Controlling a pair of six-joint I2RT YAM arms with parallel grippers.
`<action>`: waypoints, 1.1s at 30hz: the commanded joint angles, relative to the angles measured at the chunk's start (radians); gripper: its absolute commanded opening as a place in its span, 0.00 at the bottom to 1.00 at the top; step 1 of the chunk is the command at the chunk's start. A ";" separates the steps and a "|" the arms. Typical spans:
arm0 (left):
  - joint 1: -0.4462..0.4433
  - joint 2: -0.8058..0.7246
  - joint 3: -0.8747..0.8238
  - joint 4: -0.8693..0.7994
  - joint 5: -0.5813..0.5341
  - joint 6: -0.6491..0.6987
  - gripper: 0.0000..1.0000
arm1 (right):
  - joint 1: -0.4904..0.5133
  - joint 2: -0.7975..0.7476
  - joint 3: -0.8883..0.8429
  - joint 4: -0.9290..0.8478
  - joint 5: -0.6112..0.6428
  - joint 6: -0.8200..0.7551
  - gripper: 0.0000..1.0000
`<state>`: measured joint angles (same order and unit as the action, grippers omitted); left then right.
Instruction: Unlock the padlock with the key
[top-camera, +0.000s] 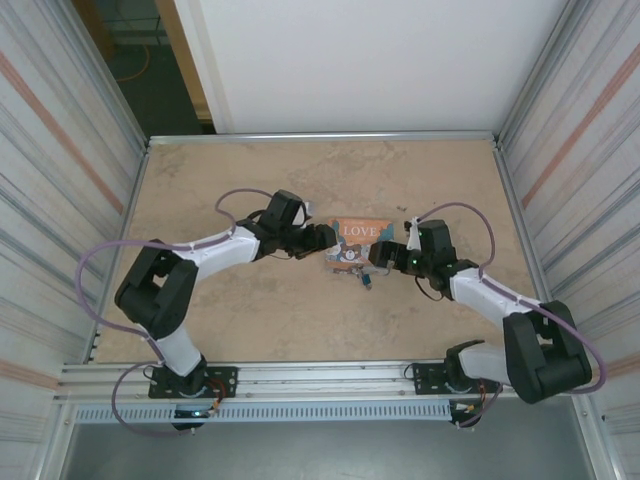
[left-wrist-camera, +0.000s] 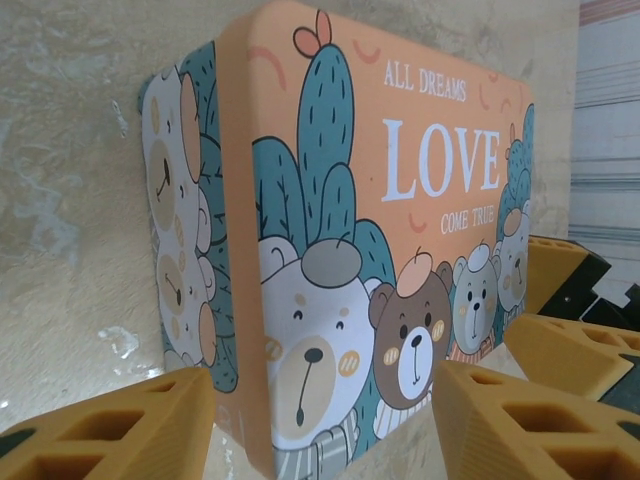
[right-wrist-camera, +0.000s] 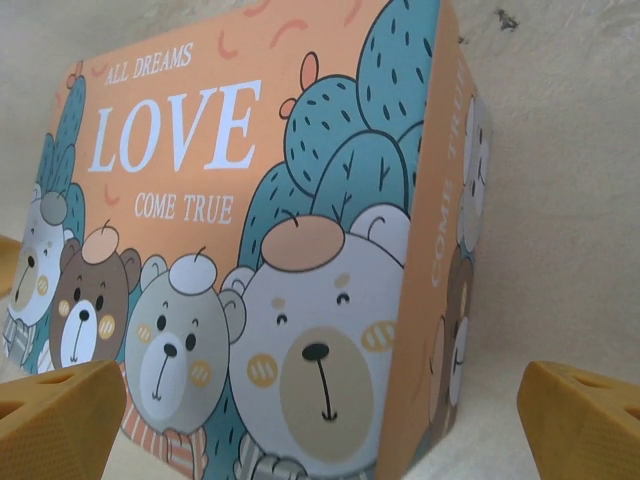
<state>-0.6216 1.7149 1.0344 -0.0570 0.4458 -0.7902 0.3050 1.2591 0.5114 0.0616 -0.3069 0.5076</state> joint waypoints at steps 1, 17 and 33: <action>0.001 0.029 0.019 0.039 0.053 -0.017 0.58 | -0.002 0.033 0.038 0.044 -0.028 -0.010 0.99; -0.033 0.001 -0.055 0.089 0.073 -0.066 0.50 | 0.070 0.123 0.133 0.049 -0.057 -0.046 0.99; -0.036 -0.132 -0.170 0.049 0.009 -0.078 0.50 | 0.166 0.312 0.292 0.096 -0.078 -0.052 0.99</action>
<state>-0.6418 1.6283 0.8806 -0.0387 0.4564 -0.8539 0.4309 1.5440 0.7574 0.1089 -0.2951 0.4618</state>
